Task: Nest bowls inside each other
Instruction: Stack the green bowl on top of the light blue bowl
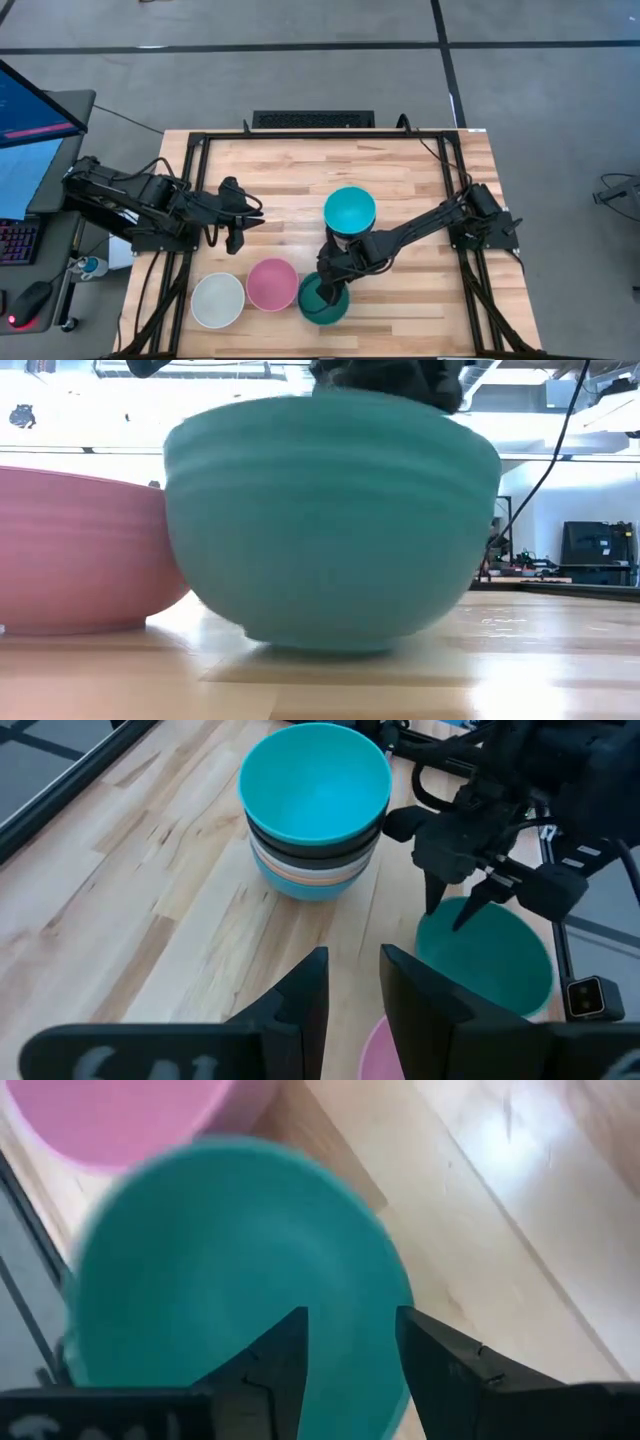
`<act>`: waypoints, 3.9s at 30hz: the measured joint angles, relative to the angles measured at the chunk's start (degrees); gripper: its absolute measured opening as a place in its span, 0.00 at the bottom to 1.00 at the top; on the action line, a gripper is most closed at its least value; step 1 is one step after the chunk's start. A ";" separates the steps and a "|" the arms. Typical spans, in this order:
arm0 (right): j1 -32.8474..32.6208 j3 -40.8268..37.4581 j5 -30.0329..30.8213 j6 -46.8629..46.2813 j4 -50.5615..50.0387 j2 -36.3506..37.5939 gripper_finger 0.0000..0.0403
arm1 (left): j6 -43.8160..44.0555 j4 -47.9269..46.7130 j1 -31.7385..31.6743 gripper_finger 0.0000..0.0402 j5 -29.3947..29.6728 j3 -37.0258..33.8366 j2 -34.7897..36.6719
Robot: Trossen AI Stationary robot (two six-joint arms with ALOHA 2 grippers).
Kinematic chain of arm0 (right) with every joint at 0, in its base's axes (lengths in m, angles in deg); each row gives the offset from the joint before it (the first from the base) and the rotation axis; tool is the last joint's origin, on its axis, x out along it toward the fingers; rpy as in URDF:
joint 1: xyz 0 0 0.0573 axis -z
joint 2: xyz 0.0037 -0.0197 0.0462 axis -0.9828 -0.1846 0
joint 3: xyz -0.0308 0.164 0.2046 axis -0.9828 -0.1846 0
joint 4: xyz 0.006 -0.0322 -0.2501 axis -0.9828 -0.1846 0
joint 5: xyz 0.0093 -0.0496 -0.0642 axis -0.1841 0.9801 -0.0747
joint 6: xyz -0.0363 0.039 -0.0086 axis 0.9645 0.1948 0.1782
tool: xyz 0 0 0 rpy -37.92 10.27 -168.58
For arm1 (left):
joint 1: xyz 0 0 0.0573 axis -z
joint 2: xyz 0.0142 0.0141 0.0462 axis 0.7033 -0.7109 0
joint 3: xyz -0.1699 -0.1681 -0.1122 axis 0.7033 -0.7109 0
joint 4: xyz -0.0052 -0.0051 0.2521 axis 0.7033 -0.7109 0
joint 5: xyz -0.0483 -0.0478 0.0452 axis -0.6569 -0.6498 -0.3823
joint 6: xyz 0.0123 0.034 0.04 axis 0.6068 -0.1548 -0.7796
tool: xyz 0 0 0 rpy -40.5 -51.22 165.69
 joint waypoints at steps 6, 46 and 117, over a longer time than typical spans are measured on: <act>0.39 4.45 0.50 1.72 0.18 0.08 0.44 | 0.03 0.04 0.00 0.21 0.00 0.00 0.00; 1.43 6.53 1.51 10.55 -6.43 -6.55 0.44 | 0.51 2.58 0.00 0.21 0.11 0.09 -0.02; 26.87 29.30 13.31 26.66 -51.02 9.24 0.03 | 3.67 4.55 0.11 0.21 0.45 0.02 -0.94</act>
